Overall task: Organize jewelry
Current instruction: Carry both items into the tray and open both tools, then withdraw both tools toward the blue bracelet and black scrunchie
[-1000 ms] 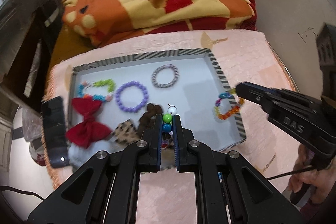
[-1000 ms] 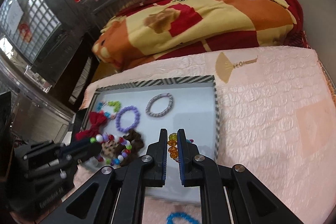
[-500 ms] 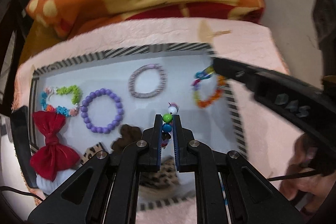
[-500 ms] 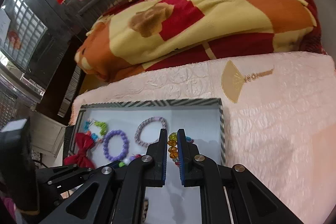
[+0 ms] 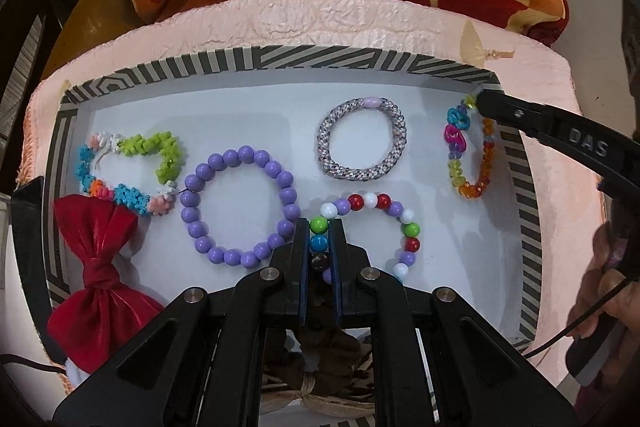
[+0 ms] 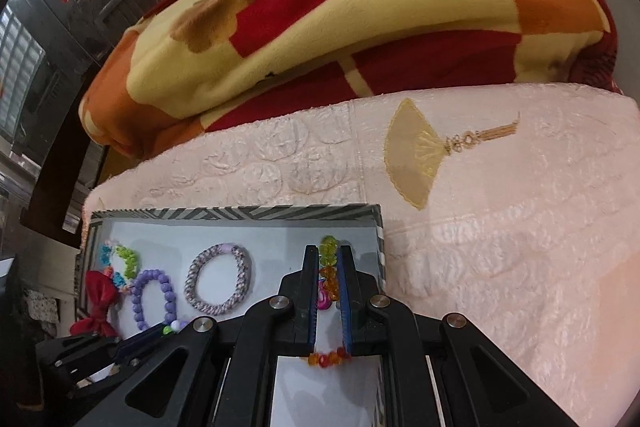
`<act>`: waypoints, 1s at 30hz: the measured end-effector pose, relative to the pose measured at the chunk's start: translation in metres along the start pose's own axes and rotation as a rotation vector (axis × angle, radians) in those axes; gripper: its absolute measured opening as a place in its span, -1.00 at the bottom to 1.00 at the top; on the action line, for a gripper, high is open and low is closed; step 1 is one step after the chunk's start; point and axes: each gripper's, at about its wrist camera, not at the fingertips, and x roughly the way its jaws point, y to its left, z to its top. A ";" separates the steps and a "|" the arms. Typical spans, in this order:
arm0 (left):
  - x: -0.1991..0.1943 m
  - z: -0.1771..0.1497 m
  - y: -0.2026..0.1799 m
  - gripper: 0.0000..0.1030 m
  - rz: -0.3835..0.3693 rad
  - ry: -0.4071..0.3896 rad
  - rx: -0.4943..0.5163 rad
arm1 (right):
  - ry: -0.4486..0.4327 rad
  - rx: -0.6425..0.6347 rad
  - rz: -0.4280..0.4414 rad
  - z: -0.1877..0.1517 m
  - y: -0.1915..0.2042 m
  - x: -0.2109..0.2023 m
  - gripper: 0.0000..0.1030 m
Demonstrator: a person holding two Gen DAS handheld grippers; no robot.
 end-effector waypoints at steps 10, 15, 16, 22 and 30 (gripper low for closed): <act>0.004 0.000 -0.010 -0.82 0.037 -0.008 -0.006 | -0.007 -0.006 0.008 -0.001 -0.001 0.002 -0.75; 0.001 -0.004 -0.016 -0.49 0.045 -0.013 0.001 | -0.045 -0.015 0.036 -0.007 0.001 -0.018 -0.59; -0.001 -0.005 -0.017 -0.38 0.039 -0.014 -0.003 | -0.050 -0.011 0.041 -0.009 0.000 -0.022 -0.58; -0.016 -0.013 -0.025 -0.11 0.039 -0.042 0.007 | -0.085 -0.003 0.069 -0.027 0.003 -0.056 -0.46; -0.039 -0.031 -0.030 -0.05 0.078 -0.096 0.028 | -0.119 0.002 0.078 -0.062 0.008 -0.094 -0.33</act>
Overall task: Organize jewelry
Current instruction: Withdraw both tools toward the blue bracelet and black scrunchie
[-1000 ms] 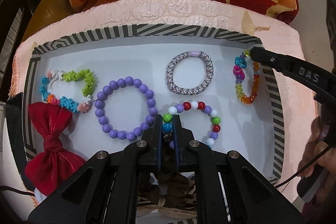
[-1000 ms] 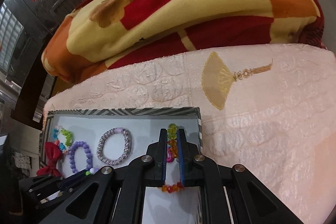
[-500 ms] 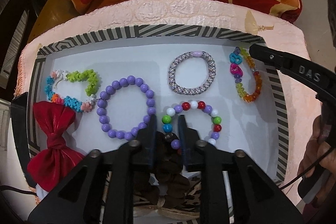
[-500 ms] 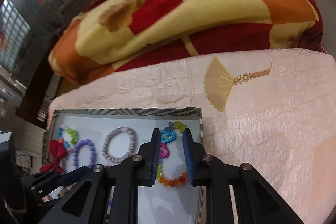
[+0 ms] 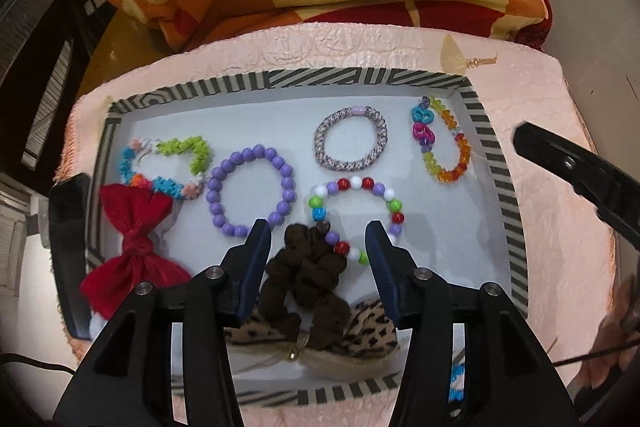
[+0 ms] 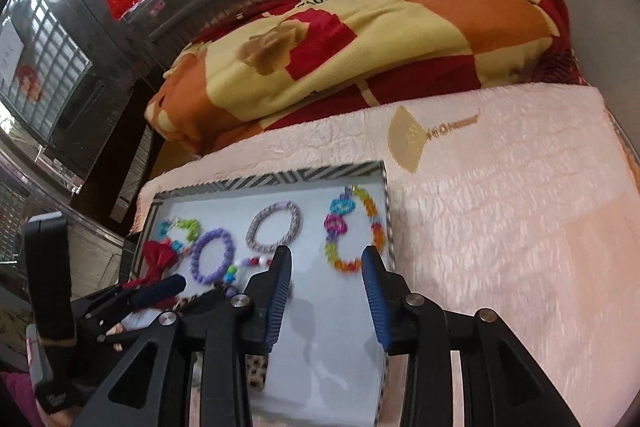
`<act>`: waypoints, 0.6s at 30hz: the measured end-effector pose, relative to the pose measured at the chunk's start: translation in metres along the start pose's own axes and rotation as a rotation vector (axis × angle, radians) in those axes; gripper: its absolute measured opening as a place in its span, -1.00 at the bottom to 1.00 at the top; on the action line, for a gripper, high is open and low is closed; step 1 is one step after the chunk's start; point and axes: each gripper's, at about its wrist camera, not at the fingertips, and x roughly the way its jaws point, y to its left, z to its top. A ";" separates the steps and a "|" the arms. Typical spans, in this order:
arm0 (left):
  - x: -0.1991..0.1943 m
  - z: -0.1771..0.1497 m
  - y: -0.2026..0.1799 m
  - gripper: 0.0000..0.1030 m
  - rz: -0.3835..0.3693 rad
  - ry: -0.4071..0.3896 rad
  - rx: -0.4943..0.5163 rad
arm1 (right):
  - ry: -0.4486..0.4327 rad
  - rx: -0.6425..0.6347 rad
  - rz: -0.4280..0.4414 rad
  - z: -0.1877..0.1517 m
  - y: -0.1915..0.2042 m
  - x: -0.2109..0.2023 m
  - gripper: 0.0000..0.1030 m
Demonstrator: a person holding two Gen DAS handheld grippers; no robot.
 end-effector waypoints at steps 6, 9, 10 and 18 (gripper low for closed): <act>-0.019 -0.017 0.006 -0.05 0.023 -0.031 0.000 | -0.005 0.009 0.020 -0.028 0.005 -0.027 -0.32; -0.026 -0.027 0.006 -0.05 0.025 -0.029 0.006 | -0.013 0.015 0.035 -0.037 0.007 -0.040 -0.31; -0.030 -0.032 0.004 -0.05 0.024 -0.033 0.008 | -0.019 0.012 0.040 -0.041 0.009 -0.045 -0.26; -0.048 -0.056 -0.007 -0.05 0.026 -0.056 0.013 | -0.027 -0.018 0.028 -0.077 0.012 -0.073 -0.20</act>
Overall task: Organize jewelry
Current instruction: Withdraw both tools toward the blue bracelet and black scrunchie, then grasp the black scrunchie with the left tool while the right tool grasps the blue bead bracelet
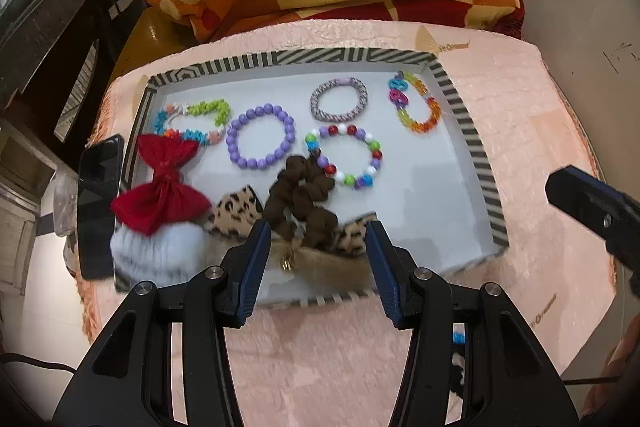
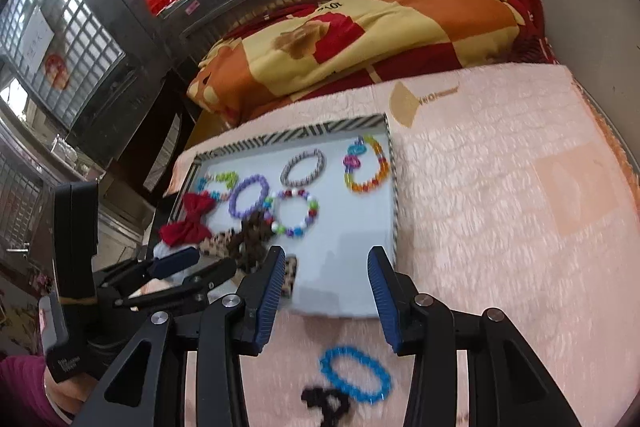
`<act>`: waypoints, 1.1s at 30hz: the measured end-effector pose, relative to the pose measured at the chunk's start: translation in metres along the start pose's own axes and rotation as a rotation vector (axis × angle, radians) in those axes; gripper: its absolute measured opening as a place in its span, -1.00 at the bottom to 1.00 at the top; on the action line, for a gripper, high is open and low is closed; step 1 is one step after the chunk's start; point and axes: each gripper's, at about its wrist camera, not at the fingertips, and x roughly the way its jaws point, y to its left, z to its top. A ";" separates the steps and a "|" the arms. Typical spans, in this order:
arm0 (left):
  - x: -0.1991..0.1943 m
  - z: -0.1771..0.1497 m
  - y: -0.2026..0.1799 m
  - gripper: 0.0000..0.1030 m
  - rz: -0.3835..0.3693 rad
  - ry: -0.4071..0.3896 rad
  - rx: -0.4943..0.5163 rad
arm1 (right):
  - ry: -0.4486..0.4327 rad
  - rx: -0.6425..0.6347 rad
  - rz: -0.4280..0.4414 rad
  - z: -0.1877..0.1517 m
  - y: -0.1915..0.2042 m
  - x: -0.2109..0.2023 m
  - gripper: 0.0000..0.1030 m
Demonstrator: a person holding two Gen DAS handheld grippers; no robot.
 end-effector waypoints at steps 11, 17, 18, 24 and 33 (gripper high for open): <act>-0.024 -0.054 -0.022 -0.04 -0.005 0.017 0.005 | 0.058 0.003 -0.031 -0.058 -0.020 -0.017 -0.19; -0.031 -0.079 -0.032 -0.02 -0.009 0.029 -0.006 | 0.084 0.003 -0.052 -0.082 -0.028 -0.022 -0.19; -0.031 -0.082 -0.033 -0.01 -0.013 0.033 -0.009 | 0.089 0.004 -0.058 -0.085 -0.031 -0.022 -0.19; -0.030 -0.102 -0.037 0.02 -0.068 0.072 -0.047 | 0.115 0.024 -0.057 -0.102 -0.044 -0.024 -0.18; -0.020 -0.126 -0.061 0.16 -0.170 0.123 -0.057 | 0.136 0.041 -0.071 -0.117 -0.056 -0.027 -0.18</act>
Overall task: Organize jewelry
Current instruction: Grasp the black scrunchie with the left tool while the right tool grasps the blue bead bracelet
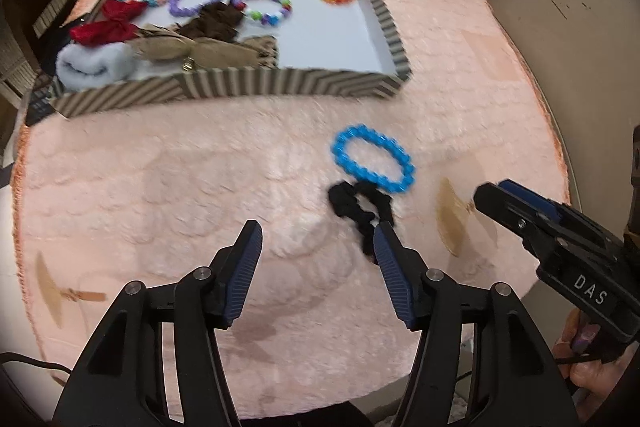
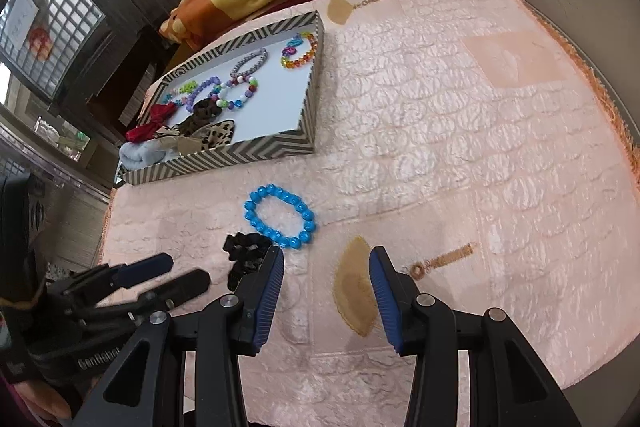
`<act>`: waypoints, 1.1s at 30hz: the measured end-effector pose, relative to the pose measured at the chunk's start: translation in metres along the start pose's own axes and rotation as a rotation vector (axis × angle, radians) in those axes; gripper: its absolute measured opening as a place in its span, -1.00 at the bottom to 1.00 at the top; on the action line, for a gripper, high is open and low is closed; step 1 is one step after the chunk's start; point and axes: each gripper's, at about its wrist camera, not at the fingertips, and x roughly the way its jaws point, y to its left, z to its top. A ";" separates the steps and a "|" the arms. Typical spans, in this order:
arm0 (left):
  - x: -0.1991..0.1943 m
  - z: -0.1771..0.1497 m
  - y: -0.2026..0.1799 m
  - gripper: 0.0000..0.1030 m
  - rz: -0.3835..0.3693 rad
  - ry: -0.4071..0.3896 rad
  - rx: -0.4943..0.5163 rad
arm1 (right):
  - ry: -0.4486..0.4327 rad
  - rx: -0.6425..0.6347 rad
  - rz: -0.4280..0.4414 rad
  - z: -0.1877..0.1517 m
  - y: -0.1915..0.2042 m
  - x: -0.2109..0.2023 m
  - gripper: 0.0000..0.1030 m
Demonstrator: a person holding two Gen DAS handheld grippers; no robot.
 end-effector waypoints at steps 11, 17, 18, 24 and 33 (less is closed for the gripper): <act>0.034 -0.002 -0.026 0.18 0.021 0.014 0.037 | 0.023 0.029 -0.006 -0.001 -0.011 0.008 -0.17; 0.043 0.007 -0.014 -0.39 -0.016 0.022 0.012 | 0.039 0.016 0.007 0.003 -0.005 0.020 -0.17; 0.044 0.008 -0.012 -0.49 -0.016 0.023 0.011 | 0.040 0.009 0.007 0.004 -0.003 0.022 -0.17; 0.038 0.009 0.011 -0.78 -0.017 0.033 -0.029 | 0.010 -0.062 -0.022 0.014 0.012 0.038 -0.17; 0.016 0.015 0.039 -0.82 0.006 -0.001 -0.050 | 0.062 -0.229 -0.096 0.023 0.035 0.075 -0.37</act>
